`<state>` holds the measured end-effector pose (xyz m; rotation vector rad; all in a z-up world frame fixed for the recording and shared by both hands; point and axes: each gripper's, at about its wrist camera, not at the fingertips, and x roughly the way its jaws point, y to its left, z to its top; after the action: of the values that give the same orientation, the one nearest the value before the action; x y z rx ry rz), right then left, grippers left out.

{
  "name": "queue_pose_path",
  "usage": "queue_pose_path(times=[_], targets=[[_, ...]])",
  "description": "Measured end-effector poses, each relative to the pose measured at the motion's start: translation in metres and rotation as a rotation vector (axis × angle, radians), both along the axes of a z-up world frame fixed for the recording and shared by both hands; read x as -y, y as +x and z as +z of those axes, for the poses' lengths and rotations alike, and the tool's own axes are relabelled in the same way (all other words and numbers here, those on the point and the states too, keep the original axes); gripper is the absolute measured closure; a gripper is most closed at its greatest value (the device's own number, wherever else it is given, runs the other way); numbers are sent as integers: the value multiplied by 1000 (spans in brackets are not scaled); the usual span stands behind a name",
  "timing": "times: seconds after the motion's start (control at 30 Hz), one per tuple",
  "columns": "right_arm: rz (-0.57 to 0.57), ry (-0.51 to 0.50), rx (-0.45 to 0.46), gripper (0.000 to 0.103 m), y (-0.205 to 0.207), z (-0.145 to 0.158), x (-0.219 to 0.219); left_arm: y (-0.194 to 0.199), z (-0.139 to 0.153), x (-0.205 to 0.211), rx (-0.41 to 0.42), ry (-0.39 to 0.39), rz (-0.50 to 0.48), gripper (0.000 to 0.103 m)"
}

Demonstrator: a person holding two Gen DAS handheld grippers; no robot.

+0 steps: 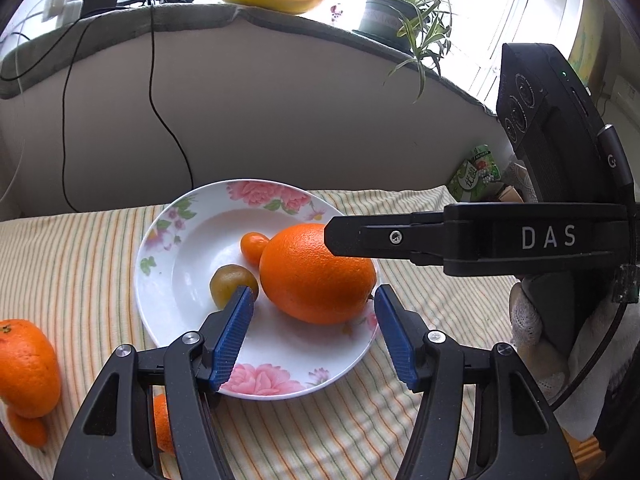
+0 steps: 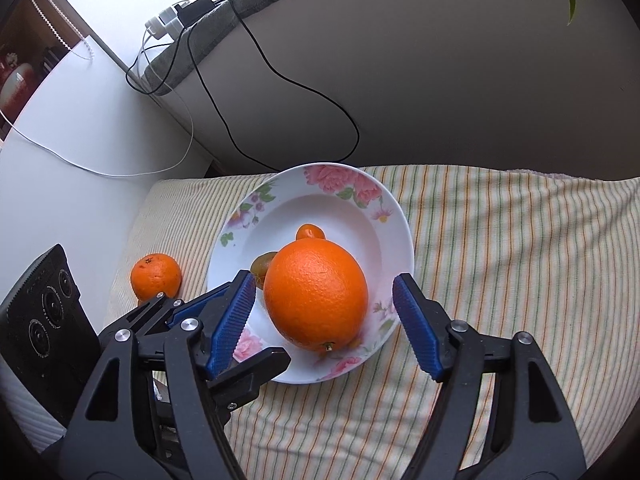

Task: Organize fruits
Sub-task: 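Move the open right tool toward the large tangerine on the cloth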

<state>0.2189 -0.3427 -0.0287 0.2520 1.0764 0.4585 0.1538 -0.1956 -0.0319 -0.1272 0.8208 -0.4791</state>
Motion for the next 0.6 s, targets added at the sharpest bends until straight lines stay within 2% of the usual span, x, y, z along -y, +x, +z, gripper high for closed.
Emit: queue_pose_path(times=[0.17, 0.4, 0.6], targets=[[-8, -37, 55, 29, -9, 11, -4, -11, 6, -10, 22, 5, 8, 42], [15, -117, 181, 29, -25, 28, -22, -27, 15, -36, 48, 3, 45, 42], [46, -186, 223, 29, -34, 35, -48, -42, 21, -60, 73, 13, 79, 42]])
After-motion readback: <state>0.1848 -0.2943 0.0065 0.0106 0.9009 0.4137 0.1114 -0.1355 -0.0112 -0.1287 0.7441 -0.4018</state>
